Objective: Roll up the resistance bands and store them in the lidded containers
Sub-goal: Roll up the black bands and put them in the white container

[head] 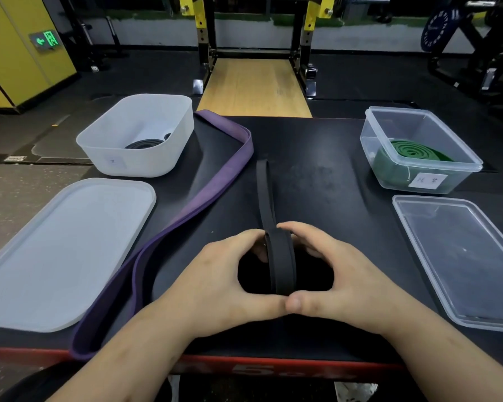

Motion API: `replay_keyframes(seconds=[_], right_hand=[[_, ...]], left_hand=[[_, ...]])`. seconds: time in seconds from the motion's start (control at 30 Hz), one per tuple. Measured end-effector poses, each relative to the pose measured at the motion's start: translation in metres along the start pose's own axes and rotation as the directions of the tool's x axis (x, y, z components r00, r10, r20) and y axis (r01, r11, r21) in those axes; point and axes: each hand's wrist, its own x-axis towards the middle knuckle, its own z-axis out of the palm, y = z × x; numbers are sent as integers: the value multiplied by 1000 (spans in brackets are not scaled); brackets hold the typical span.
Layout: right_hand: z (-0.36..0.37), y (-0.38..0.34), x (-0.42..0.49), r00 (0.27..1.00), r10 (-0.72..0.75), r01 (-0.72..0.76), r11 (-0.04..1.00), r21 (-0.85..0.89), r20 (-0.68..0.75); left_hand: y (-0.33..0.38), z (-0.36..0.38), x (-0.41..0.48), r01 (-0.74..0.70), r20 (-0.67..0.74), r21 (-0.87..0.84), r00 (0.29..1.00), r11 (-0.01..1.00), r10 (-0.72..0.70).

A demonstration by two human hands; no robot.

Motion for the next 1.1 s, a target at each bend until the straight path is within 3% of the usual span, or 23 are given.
replay_keyframes(seconds=[0.23, 0.4, 0.6, 1.1], right_hand=[[1, 3, 1, 998, 14, -14, 1000, -10, -64], [1, 5, -3, 998, 68, -68, 997, -26, 9], [3, 2, 2, 999, 22, -23, 1000, -5, -48], [2, 7, 0, 997, 71, -71, 997, 21, -10]], left_hand=[[0, -1, -2, -15, 52, 0, 999, 1000, 15], [5, -2, -1, -26, 7, -7, 1000, 1000, 26], [1, -2, -1, -24, 43, 6, 999, 1000, 24], [0, 1, 1, -23, 19, 2, 1000, 1000, 23]])
